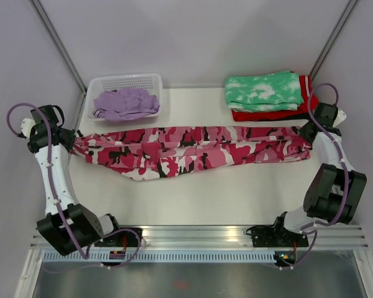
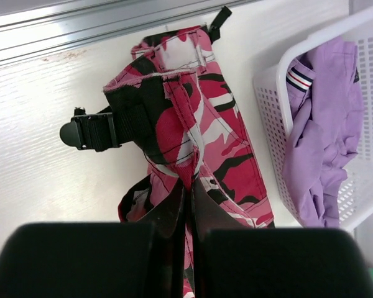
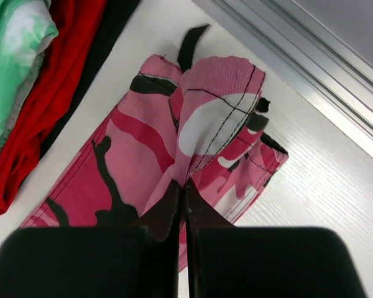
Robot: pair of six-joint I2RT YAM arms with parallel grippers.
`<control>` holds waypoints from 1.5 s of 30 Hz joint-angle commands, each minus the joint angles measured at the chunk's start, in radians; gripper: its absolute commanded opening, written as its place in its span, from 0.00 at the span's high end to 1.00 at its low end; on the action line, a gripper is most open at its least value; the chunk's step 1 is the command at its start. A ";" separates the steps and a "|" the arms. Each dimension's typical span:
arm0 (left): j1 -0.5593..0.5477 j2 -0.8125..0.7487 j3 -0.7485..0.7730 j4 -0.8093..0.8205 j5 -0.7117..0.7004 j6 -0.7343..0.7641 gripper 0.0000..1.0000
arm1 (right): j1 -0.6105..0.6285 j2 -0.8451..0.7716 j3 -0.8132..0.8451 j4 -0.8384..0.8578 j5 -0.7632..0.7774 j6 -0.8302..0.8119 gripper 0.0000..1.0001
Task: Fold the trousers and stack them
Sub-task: Fold the trousers
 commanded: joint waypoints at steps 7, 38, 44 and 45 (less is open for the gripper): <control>-0.084 0.207 0.161 0.056 -0.250 -0.057 0.98 | -0.046 0.166 0.175 0.112 -0.029 -0.061 1.00; -0.121 0.608 0.366 0.060 -0.347 -0.031 0.98 | -0.046 0.441 0.316 0.227 -0.157 -0.206 0.85; -0.130 0.559 0.434 0.056 -0.301 0.096 0.57 | -0.040 0.293 0.170 0.329 -0.358 -0.249 0.27; -0.130 0.539 0.434 0.074 -0.288 0.148 0.05 | -0.040 0.232 0.159 0.337 -0.395 -0.252 0.10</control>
